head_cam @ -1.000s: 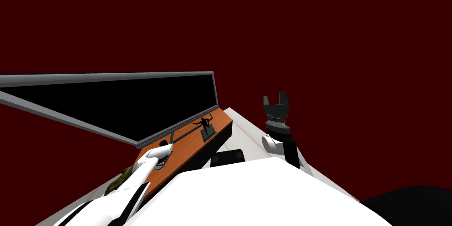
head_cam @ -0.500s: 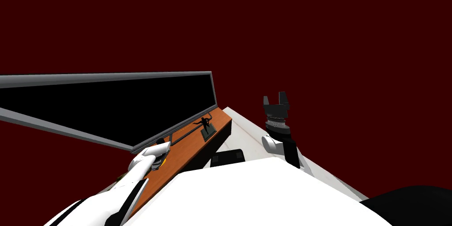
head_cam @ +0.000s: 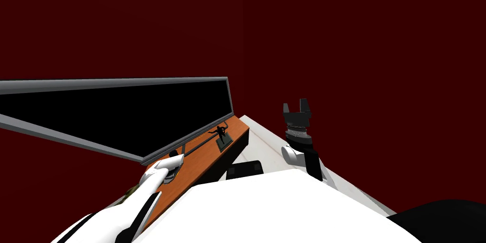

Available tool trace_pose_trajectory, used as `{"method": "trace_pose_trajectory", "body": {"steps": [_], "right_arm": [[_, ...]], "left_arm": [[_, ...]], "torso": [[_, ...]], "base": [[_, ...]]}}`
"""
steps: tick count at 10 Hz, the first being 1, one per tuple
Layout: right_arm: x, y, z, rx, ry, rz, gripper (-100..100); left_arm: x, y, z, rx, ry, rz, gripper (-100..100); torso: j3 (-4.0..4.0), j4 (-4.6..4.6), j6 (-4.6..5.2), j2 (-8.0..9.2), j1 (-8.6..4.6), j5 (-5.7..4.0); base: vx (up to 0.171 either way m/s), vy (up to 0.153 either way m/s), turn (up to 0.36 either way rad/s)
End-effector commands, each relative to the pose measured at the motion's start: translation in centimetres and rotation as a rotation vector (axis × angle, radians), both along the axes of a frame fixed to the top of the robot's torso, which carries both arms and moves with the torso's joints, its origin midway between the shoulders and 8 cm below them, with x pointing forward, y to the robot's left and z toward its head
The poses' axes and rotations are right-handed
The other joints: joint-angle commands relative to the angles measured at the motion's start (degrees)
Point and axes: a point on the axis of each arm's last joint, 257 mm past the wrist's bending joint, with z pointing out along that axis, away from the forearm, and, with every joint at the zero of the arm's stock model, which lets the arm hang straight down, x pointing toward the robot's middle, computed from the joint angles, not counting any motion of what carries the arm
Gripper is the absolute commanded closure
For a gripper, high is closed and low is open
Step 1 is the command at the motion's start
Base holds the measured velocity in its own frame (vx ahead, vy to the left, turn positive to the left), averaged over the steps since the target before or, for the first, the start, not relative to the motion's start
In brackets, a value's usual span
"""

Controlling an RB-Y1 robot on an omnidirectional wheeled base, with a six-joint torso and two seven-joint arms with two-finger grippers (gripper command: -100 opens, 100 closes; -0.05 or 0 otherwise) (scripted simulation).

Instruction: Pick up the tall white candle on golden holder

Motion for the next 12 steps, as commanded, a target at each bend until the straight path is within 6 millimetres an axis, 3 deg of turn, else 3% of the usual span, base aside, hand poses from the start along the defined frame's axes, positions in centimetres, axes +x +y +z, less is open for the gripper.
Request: {"method": "trace_pose_trajectory", "body": {"steps": [1,4,5,6,12], "right_arm": [[0.0,0.0,0.0,0.0,0.0,0.0,0],[0.0,0.0,0.0,0.0,0.0,0.0,0],[0.0,0.0,0.0,0.0,0.0,0.0,0],[0.0,0.0,0.0,0.0,0.0,0.0,0],[0.0,0.0,0.0,0.0,0.0,0.0,0]], "left_arm": [[0.0,0.0,0.0,0.0,0.0,0.0,100],[0.0,0.0,0.0,0.0,0.0,0.0,100],[0.0,0.0,0.0,0.0,0.0,0.0,0],[1.5,0.0,0.4,0.013,-0.014,-0.048,-100],[6.7,-0.6,2.0,0.06,-0.063,-0.213,-100]], "torso": [[0.0,0.0,0.0,0.0,0.0,0.0],[0.0,0.0,0.0,-0.01,-0.01,0.0],[0.0,0.0,0.0,-0.01,-0.01,0.0],[0.0,0.0,0.0,-0.01,-0.01,0.0],[0.27,0.11,0.0,0.46,0.42,0.09]], "base": [[0.0,0.0,0.0],[0.0,0.0,0.0],[0.0,0.0,0.0],[-0.083,0.058,-0.07],[-0.145,0.102,-0.074]]}}
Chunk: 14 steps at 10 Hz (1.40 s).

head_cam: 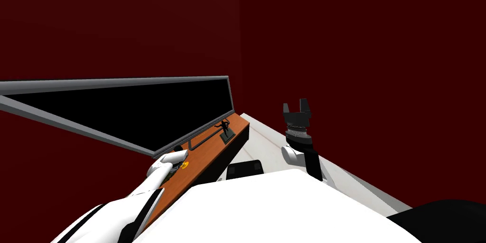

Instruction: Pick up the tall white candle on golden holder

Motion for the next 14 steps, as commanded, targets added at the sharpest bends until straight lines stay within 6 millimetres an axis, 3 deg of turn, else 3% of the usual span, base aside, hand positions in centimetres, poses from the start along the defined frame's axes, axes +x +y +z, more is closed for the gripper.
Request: {"method": "trace_pose_trajectory", "body": {"steps": [1,2,3,5,7,8,9,11,14], "right_arm": [[0.0,0.0,0.0,0.0,0.0,0.0,0],[0.0,0.0,0.0,0.0,0.0,0.0,0],[0.0,0.0,0.0,0.0,0.0,0.0,0],[0.0,0.0,0.0,0.0,0.0,0.0,0],[0.0,0.0,0.0,0.0,0.0,0.0,0],[0.0,0.0,0.0,0.0,0.0,0.0,0],[0.0,0.0,0.0,0.0,0.0,0.0,0],[0.0,0.0,0.0,0.0,0.0,0.0,0],[0.0,0.0,0.0,0.0,0.0,0.0,0]], "left_arm": [[0.0,0.0,0.0,0.0,0.0,0.0,-100],[0.1,0.0,0.0,0.002,-0.001,-0.005,0],[-2.3,1.0,-0.6,-0.006,0.002,0.035,-100],[-2.3,1.0,-0.6,-0.006,0.002,0.035,-100],[-6.4,2.8,-1.4,-0.017,-0.001,0.113,-100],[-7.0,2.8,-1.6,-0.017,0.007,0.116,-100],[-9.4,3.7,-1.9,-0.019,0.008,0.156,-100],[-9.8,3.8,-2.1,-0.02,0.015,0.162,-100],[-16.6,6.4,-2.3,-0.015,0.008,0.279,-100]], "torso": [[0.0,0.0,0.0,0.0,0.0,0.0],[-0.1,-0.03,0.0,-0.21,-0.2,-0.03],[-0.22,-0.08,0.01,-0.4,-0.36,-0.07],[-0.27,-0.1,0.0,-0.47,-0.42,-0.09],[-0.28,-0.1,0.05,-0.49,-0.45,-0.09],[-0.26,-0.09,0.06,-0.46,-0.44,-0.09],[-0.25,-0.09,-0.01,-0.45,-0.42,-0.09],[-0.26,-0.1,-0.02,-0.46,-0.42,-0.09],[-0.25,-0.09,0.03,-0.44,-0.44,-0.1]], "base": [[-0.069,0.054,-0.019],[-0.012,0.01,0.002],[-0.019,-0.002,-0.322],[-0.011,0.004,-0.056],[-0.016,-0.004,-0.328],[-0.021,0.006,-0.177],[-0.024,-0.003,-0.284],[-0.012,0.001,-0.045],[-0.022,-0.005,-0.351]]}}
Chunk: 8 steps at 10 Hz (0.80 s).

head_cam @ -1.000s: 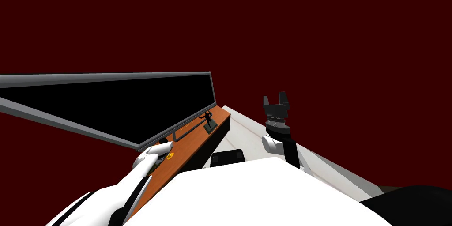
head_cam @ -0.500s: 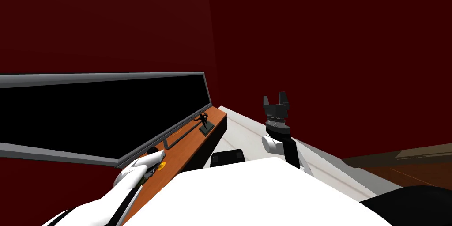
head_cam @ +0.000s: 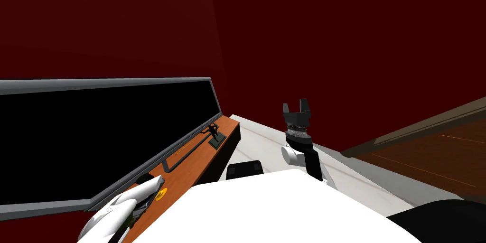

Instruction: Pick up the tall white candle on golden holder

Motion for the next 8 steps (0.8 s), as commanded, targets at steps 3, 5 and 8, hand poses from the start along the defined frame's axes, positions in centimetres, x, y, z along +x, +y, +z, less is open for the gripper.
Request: {"method": "trace_pose_trajectory", "body": {"steps": [3,5,8], "right_arm": [[0.0,0.0,0.0,0.0,0.0,0.0,0],[0.0,0.0,0.0,0.0,0.0,0.0,0],[0.0,0.0,0.0,0.0,0.0,0.0,0]], "left_arm": [[-4.6,1.9,0.5,0.02,-0.022,0.085,-100],[-8.2,2.7,0.5,0.027,-0.005,0.142,-100],[-7.5,2.7,0.7,0.026,-0.007,0.138,100]], "torso": [[0.02,0.01,-0.04,0.04,0.0,0.0],[-0.05,-0.02,-0.08,-0.09,0.01,0.01],[-0.07,-0.03,-0.07,-0.12,0.02,0.01]], "base": [[-0.031,-0.003,-0.329],[-0.01,-0.009,-0.106],[-0.005,-0.002,-0.064]]}}
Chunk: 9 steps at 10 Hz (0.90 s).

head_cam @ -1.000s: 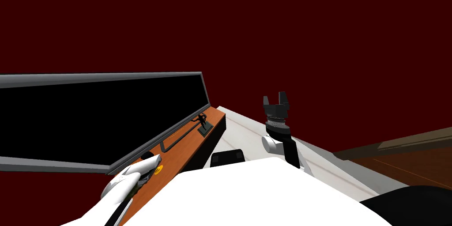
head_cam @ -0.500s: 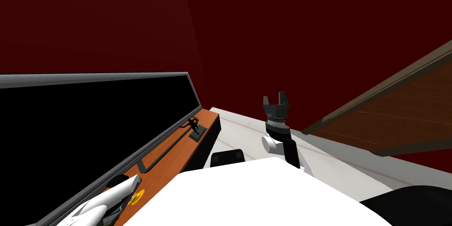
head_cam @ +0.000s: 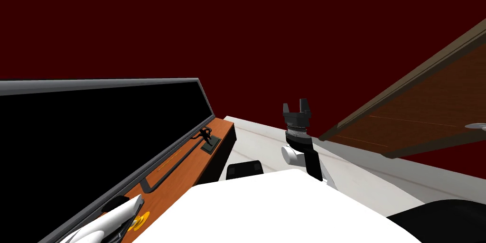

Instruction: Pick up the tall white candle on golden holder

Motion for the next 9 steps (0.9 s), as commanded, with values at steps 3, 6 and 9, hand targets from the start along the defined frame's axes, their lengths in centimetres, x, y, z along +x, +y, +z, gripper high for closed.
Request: {"method": "trace_pose_trajectory", "body": {"steps": [3,6,9], "right_arm": [[0.0,0.0,0.0,0.0,0.0,0.0,0],[0.0,0.0,0.0,0.0,0.0,0.0,0],[0.0,0.0,0.0,0.0,0.0,0.0,0]], "left_arm": [[-0.1,0.0,0.0,-0.001,0.002,0.0,100],[1.7,-0.8,-0.4,-0.008,0.003,-0.036,100],[4.1,-1.6,-0.6,-0.016,0.004,-0.077,100]], "torso": [[0.0,0.02,0.01,-0.02,0.04,0.0],[0.0,0.02,0.02,-0.01,0.05,0.01],[-0.05,-0.12,-0.28,0.01,0.24,0.21]], "base": [[0.0,0.0,0.0],[0.005,0.004,0.088],[0.022,0.004,0.197]]}}
